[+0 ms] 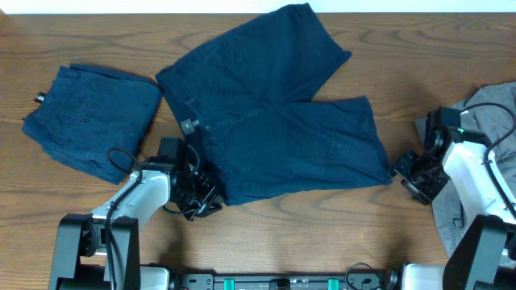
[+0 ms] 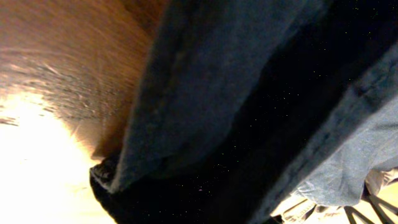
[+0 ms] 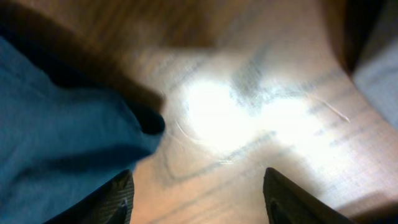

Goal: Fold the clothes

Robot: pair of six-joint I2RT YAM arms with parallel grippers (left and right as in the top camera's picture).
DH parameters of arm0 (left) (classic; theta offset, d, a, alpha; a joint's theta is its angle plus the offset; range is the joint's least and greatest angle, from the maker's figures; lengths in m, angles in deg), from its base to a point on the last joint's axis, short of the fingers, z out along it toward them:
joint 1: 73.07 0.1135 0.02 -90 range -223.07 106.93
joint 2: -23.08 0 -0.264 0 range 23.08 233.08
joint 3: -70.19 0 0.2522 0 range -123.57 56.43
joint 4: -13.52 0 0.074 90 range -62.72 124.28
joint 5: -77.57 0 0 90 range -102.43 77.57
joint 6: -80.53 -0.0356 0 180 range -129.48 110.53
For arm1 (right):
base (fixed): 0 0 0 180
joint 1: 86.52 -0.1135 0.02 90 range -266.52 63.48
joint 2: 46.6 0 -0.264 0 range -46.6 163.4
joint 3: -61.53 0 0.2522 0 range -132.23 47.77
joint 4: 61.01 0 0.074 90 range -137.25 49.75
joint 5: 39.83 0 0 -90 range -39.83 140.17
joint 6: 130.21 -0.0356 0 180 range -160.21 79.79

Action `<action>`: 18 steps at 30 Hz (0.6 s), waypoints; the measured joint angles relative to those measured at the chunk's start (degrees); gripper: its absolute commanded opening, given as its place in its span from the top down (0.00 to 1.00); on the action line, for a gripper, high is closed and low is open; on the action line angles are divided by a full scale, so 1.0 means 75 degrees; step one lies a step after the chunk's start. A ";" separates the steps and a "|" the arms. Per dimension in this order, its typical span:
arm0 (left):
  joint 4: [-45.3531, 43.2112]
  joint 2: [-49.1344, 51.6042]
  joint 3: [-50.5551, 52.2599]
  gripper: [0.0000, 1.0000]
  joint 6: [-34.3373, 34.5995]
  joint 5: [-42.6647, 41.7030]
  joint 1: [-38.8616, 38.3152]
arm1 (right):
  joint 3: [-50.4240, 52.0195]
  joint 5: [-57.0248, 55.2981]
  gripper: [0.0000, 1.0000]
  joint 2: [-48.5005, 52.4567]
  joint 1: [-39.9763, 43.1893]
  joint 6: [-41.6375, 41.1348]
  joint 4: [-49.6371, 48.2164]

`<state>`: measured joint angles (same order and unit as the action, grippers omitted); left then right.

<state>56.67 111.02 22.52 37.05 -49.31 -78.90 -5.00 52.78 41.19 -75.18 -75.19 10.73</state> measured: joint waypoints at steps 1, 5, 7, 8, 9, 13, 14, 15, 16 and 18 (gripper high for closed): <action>0.0003 0.0003 0.0000 0.86 0.0006 0.0017 0.0000 | -0.0003 0.0020 0.33 -0.0029 -0.0009 0.0000 0.0073; 0.0023 0.0015 0.0038 0.92 0.0000 0.0076 -0.0003 | 0.0003 0.0230 0.32 -0.0041 -0.0140 0.0000 0.0160; 0.0023 0.0015 0.0041 0.92 -0.0003 0.0090 -0.0003 | 0.0050 0.0350 0.31 -0.0044 -0.0233 -0.0038 0.0044; 0.0026 0.0015 0.0041 0.94 0.0000 0.0099 -0.0003 | 0.0125 0.0437 0.30 -0.0044 -0.0306 -0.0070 -0.0102; 0.0026 0.0015 0.0041 0.94 0.0003 0.0108 -0.0003 | 0.0224 0.0498 0.30 -0.0044 -0.0361 -0.0096 -0.0230; 0.0023 0.0015 0.0041 0.94 -0.0003 0.0114 -0.0003 | 0.0895 0.1003 0.30 -0.0044 -0.0586 -0.0297 -0.1061; 0.0023 0.0015 0.0041 0.94 -0.0003 0.0111 -0.0003 | 0.1005 0.1096 0.30 -0.0044 -0.0618 -0.0347 -0.1207; 0.0023 0.0015 0.0041 0.94 -0.0003 0.0111 -0.0003 | 0.1163 0.1236 0.30 -0.0044 -0.0659 -0.0428 -0.1431; 0.0023 0.0015 0.0041 0.94 -0.0003 0.0111 -0.0003 | 0.1291 0.1358 0.30 -0.0044 -0.0699 -0.0510 -0.1641; 0.0023 0.0015 0.0044 0.94 -0.0003 0.0114 -0.0003 | 0.1507 0.1559 0.30 -0.0044 -0.0772 -0.0647 -0.2087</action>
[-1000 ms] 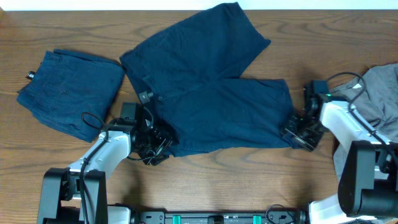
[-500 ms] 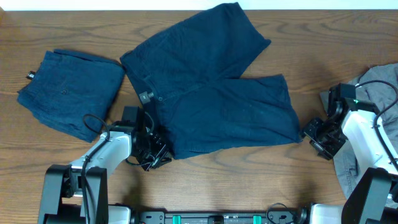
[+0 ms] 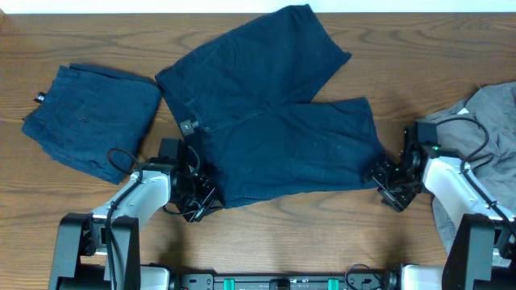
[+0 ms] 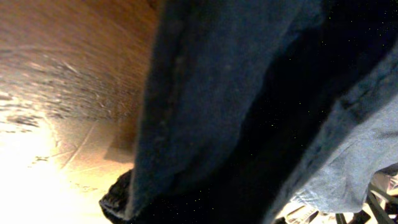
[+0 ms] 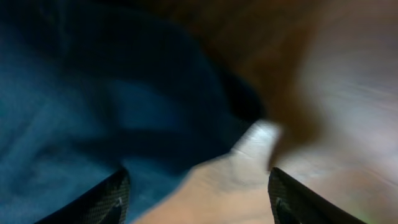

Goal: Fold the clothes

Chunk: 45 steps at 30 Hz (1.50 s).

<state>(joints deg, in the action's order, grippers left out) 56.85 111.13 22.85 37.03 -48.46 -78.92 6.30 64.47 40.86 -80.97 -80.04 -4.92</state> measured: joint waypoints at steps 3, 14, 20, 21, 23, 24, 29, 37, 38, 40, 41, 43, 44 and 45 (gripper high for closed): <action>0.0000 0.0000 0.0000 0.94 0.0000 -0.0003 0.0000 | 0.0096 0.0192 0.31 -0.0017 -0.0085 -0.0207 -0.0399; 0.0000 0.0000 0.0000 0.94 -0.0009 -0.0003 0.0000 | 0.0134 -0.0119 0.99 -0.0023 -0.0335 -0.0836 -0.0985; 0.0017 -0.0087 0.0023 0.94 -0.0405 0.0035 -0.0044 | 0.0152 -0.0382 0.99 -0.0026 -0.0332 -0.0638 -0.1431; 0.0052 -0.0154 0.0041 0.94 -0.0495 0.0102 -0.0082 | 0.0152 -0.0402 0.99 -0.0035 -0.0332 -0.0516 -0.1425; 0.0184 -0.0379 0.0090 0.94 -0.0702 0.0294 -0.0210 | 0.0137 -0.0431 0.99 -0.0105 -0.0329 -0.0248 -0.1323; 0.0318 -0.0603 0.0134 0.94 -0.0822 0.0376 -0.0312 | 0.0119 -0.0443 0.99 -0.0184 -0.0326 -0.0140 -0.1244; 0.0734 -0.2261 0.0259 0.94 -0.1209 0.0650 -0.1180 | -0.0300 -0.0475 0.99 -0.1309 0.0006 0.0338 -0.0609; 0.0833 -0.5246 0.0239 0.94 -0.1411 0.0860 -0.2518 | -0.1475 -0.0437 0.99 -0.3657 0.1070 0.1434 0.1011; 0.0831 -0.5578 0.0219 0.94 -0.1408 0.0868 -0.2585 | -0.1614 -0.0423 0.99 -0.3873 0.1201 0.1632 0.1189; 0.0825 -0.6216 0.0157 0.94 -0.1376 0.0915 -0.2652 | -0.1842 -0.0379 0.99 -0.4141 0.1405 0.1958 0.1451; 0.0804 -0.6528 0.0117 0.94 -0.1303 0.0927 -0.2658 | -0.2005 -0.0338 0.99 -0.4269 0.1513 0.2154 0.1620; 0.0723 -0.7137 0.0052 0.94 -0.1020 0.1052 -0.2675 | -0.2296 -0.0294 0.99 -0.4371 0.1609 0.2480 0.1886; 0.0691 -0.7399 0.0032 0.94 -0.0892 0.1116 -0.2681 | -0.2404 -0.0271 0.99 -0.4383 0.1620 0.2602 0.1947; 0.0667 -0.7676 0.0015 0.94 -0.0729 0.1224 -0.2690 | -0.2570 -0.0219 0.99 -0.4383 0.1626 0.2763 0.2022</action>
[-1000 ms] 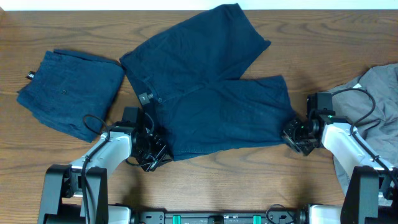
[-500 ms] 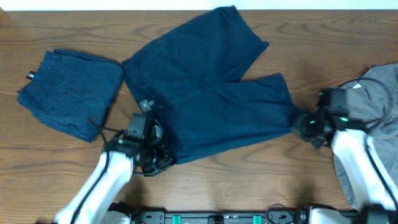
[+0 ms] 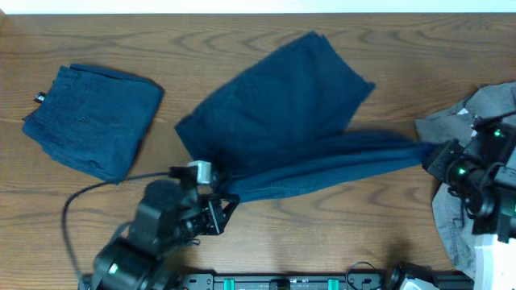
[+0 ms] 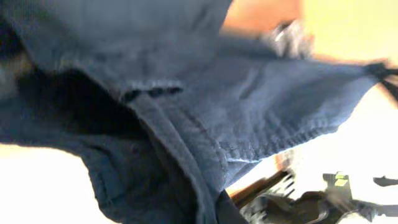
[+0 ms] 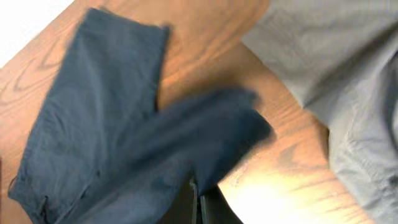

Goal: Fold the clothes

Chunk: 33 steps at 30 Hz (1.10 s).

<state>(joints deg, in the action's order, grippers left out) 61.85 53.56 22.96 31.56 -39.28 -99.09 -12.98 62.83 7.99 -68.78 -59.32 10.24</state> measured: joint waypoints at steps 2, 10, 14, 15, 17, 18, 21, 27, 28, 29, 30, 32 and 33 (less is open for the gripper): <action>-0.0020 -0.0318 -0.0015 0.94 0.0227 0.0239 -0.0009 | -0.0219 0.0140 0.99 0.0015 -0.0003 0.0245 0.0015; -0.0294 -0.0233 -0.0017 0.94 0.1169 0.1920 -0.0061 | -0.0507 0.1005 0.99 0.0962 -0.0638 0.1107 -0.1644; -0.0300 0.0306 -0.0023 0.94 0.1874 0.2690 -0.0061 | -0.0519 0.1154 0.99 0.2060 -0.1288 0.1349 -0.2809; -0.0303 0.0490 -0.0026 0.94 0.2046 0.2920 -0.0061 | -0.0522 0.1169 0.99 0.2294 -0.1425 0.1376 -0.3063; -0.0338 0.0845 -0.0032 0.94 0.2296 0.3357 -0.0061 | -0.0525 0.1166 0.99 0.2911 -0.1751 0.1431 -0.3657; -0.0382 0.1026 -0.0035 0.94 0.2369 0.3570 -0.0058 | -0.0525 0.1174 0.99 0.3144 -0.1859 0.1443 -0.3928; -0.0697 0.1702 -0.0041 0.94 0.2547 0.4191 -0.0058 | -0.0527 0.1142 0.99 0.3926 -0.2235 0.1498 -0.5015; -0.1891 0.3229 -0.0058 0.94 0.2699 0.4992 0.0143 | -0.0542 0.0892 0.99 0.5036 -0.2681 0.1580 -0.6819; -0.2145 0.3488 -0.0058 0.94 0.2707 0.5039 0.0236 | -0.0545 0.0851 0.99 0.5254 -0.2722 0.1568 -0.7108; -0.2445 0.3791 -0.0061 0.94 0.2725 0.5080 0.0350 | -0.0548 0.0816 0.99 0.5447 -0.2763 0.1542 -0.7373; -0.2661 0.4019 -0.0064 0.93 0.2728 0.5112 0.0440 | -0.0551 0.0781 0.99 0.5654 -0.2801 0.1539 -0.7621; -0.3200 0.4575 -0.0070 0.93 0.2731 0.5184 0.0662 | -0.0551 0.0734 0.99 0.6044 -0.2868 0.1536 -0.8046; -0.3450 0.4855 -0.0076 0.92 0.2728 0.5199 0.0775 | -0.0551 0.0731 0.97 0.6234 -0.2908 0.1530 -0.8279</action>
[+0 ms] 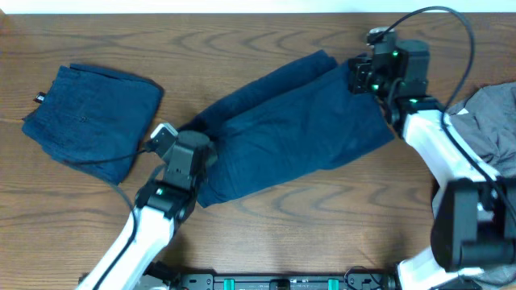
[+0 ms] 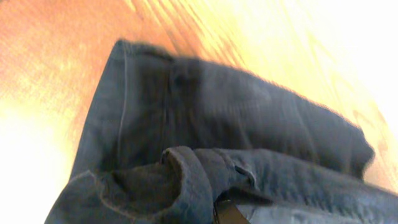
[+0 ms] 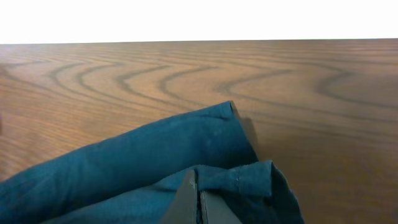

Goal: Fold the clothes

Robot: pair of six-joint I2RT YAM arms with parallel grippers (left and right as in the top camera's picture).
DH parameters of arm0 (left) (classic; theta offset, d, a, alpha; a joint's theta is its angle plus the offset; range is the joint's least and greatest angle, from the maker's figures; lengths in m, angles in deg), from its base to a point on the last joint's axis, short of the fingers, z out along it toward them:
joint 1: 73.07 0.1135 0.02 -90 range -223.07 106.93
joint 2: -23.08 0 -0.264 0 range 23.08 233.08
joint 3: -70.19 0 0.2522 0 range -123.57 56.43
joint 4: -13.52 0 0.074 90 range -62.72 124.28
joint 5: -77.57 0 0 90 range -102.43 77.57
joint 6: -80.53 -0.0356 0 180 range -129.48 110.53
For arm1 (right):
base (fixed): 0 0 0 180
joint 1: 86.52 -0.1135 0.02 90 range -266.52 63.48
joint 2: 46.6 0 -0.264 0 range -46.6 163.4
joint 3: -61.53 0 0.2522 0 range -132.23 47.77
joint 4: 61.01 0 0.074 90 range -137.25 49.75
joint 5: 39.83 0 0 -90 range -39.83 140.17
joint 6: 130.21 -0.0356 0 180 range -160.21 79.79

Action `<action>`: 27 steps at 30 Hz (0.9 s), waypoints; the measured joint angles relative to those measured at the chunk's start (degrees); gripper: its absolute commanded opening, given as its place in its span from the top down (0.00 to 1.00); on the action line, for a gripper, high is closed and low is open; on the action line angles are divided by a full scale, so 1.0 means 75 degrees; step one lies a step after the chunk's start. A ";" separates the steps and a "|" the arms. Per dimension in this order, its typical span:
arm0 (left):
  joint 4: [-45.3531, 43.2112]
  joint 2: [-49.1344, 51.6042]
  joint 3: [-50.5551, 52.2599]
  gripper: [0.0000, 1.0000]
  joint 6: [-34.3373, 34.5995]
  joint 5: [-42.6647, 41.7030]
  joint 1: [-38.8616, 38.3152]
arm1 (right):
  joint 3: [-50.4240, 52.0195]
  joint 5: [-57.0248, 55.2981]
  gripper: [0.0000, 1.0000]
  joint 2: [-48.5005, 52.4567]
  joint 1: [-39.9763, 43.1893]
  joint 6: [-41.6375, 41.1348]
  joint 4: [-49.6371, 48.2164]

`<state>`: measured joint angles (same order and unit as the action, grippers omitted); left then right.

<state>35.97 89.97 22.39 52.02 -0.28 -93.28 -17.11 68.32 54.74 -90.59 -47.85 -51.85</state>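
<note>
Dark blue shorts [image 1: 290, 137] lie doubled lengthwise in a slanted band across the middle of the table, one leg on top of the other. My left gripper [image 1: 197, 153] is shut on the waistband end; its wrist view shows the bunched waistband [image 2: 186, 180] over one finger [image 2: 227, 214]. My right gripper [image 1: 361, 76] is shut on the top leg's hem at the far right end. In the right wrist view the closed fingertips [image 3: 198, 199] pinch the hem [image 3: 249, 177] just above the lower leg [image 3: 155, 155].
A second pair of dark blue shorts [image 1: 89, 121] lies folded at the left. A grey garment [image 1: 492, 109] is heaped at the right edge. Bare wooden table [image 1: 322, 217] runs along the front. Cables trail from both arms.
Both grippers have moved toward the far side, carrying the raised near leg with them. That leg now lies over the far leg, so the shorts are doubled lengthwise.
The shorts lay spread with the legs in a V, my left gripper at the near waistband corner and my right gripper open beside the near hem. The right gripper then reached that hem. Later both held the near leg raised and stretched; now it lies over the far leg.
</note>
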 measured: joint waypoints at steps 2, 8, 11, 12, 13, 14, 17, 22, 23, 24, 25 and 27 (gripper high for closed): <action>-0.0399 0.0527 -0.0009 0.83 -0.0015 0.0044 0.0216 | 0.0000 -0.0052 0.83 0.0341 -0.0070 -0.0067 -0.0431; -0.1131 0.1504 -0.0009 0.19 -0.0064 -0.0149 0.0886 | 0.0000 -0.0347 0.38 0.0839 -0.0087 -0.0070 -0.0816; -0.1046 0.1585 -0.0009 0.07 -0.0321 -0.0819 0.1204 | -0.0012 -0.0178 0.40 0.0839 -0.0087 -0.0052 -0.0571; -0.0959 0.1580 -0.0009 0.05 -0.0391 -0.1017 0.1297 | -0.0020 -0.0096 0.41 0.0839 -0.0087 -0.0052 -0.0431; -0.0833 0.1568 -0.0012 0.04 -0.0431 -0.1224 0.1390 | -0.0035 0.0047 0.43 0.0839 -0.0087 -0.0052 -0.0195; -0.0656 0.1559 -0.0012 0.03 -0.0466 -0.1443 0.1492 | -0.0038 0.0157 0.43 0.0839 -0.0090 -0.0044 0.0041; -0.0073 0.1524 -0.0009 0.02 -0.0527 -0.1853 0.1690 | -0.0058 0.0478 0.45 0.0836 -0.0152 -0.0047 0.0883; 0.0201 0.1513 -0.0009 0.02 -0.0871 -0.2200 0.1751 | -0.0070 0.0755 0.48 0.0836 -0.0332 -0.0041 0.1973; 0.0201 0.1518 0.0000 0.02 -0.0941 -0.2235 0.1743 | -0.0073 0.0790 0.48 0.0836 -0.0376 -0.0035 0.2078; 0.0201 0.1524 0.0006 0.02 -0.0985 -0.2253 0.1737 | -0.0073 0.0793 0.50 0.0836 -0.0408 -0.0026 0.2159; 0.0198 0.1547 0.0017 0.02 -0.1014 -0.2299 0.1740 | -0.0073 0.0801 0.50 0.0836 -0.0458 -0.0023 0.2224; 0.0195 0.1664 0.0038 0.03 -0.1061 -0.2428 0.1740 | -0.0073 0.0831 0.51 0.0836 -0.0571 -0.0023 0.2299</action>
<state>37.44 102.45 22.67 44.06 -18.49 -80.23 -17.66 74.55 61.02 -94.88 -48.02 -34.61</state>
